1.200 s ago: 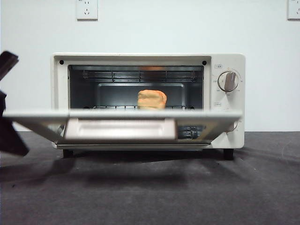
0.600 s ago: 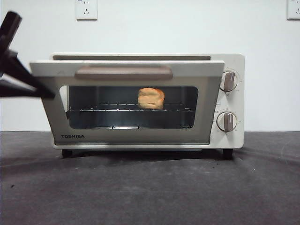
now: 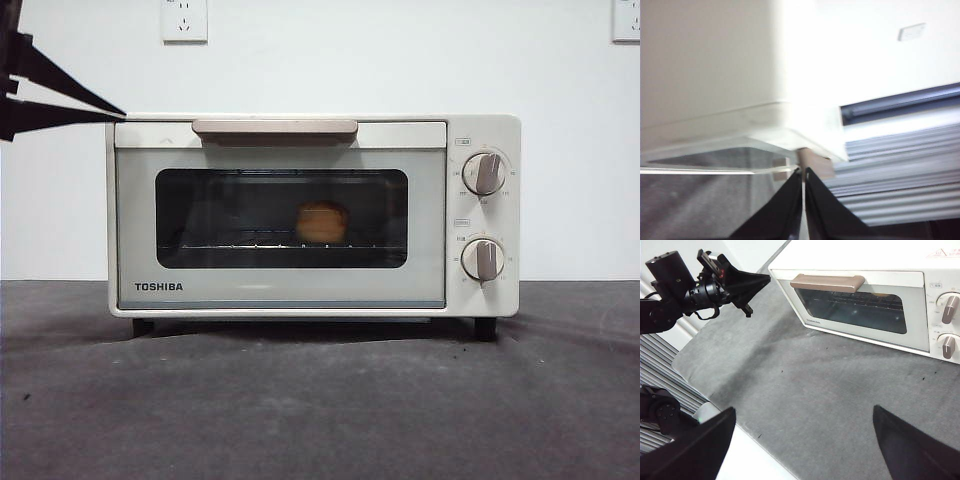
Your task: The left arm flap open the oven, the right arm pick bread and place it into oven, the left arm flap close the oven
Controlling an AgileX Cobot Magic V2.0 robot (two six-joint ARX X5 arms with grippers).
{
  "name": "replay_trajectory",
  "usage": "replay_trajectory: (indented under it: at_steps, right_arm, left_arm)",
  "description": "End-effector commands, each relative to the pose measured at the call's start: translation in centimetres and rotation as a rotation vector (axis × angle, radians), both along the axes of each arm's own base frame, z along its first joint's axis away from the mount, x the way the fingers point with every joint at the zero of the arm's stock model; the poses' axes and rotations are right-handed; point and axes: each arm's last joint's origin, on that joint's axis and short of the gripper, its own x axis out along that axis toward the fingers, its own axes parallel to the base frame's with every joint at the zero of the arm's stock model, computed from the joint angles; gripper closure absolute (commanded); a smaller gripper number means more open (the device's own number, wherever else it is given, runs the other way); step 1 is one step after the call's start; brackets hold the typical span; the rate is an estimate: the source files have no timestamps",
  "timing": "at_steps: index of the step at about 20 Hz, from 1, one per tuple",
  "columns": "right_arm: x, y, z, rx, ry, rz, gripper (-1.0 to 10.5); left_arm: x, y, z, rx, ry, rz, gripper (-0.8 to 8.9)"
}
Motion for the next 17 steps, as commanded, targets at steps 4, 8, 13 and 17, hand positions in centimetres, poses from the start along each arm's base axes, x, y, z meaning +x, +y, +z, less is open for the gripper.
replay_trajectory:
  at_steps: [4, 8, 13, 17]
  right_arm:
    - [-0.1, -0.1, 0.6, 0.019, -0.015, -0.008, 5.2]
    - [0.0, -0.1, 0.6, 0.009, -0.025, -0.042, 5.2]
    - [0.0, -0.1, 0.6, 0.002, -0.035, -0.038, 5.2]
    - [0.0, -0.1, 0.6, -0.026, -0.075, -0.016, 5.2]
  left_arm:
    - [-0.5, -0.2, 1.5, -0.027, -0.072, -0.130, 7.98]
    - [-1.4, -0.3, 2.5, -0.024, -0.120, -0.182, 7.98]
    - [-2.8, -1.1, 3.9, -0.009, -0.211, -0.265, 7.98]
    - [-4.4, -1.5, 5.4, 0.005, -0.295, -0.297, 7.98]
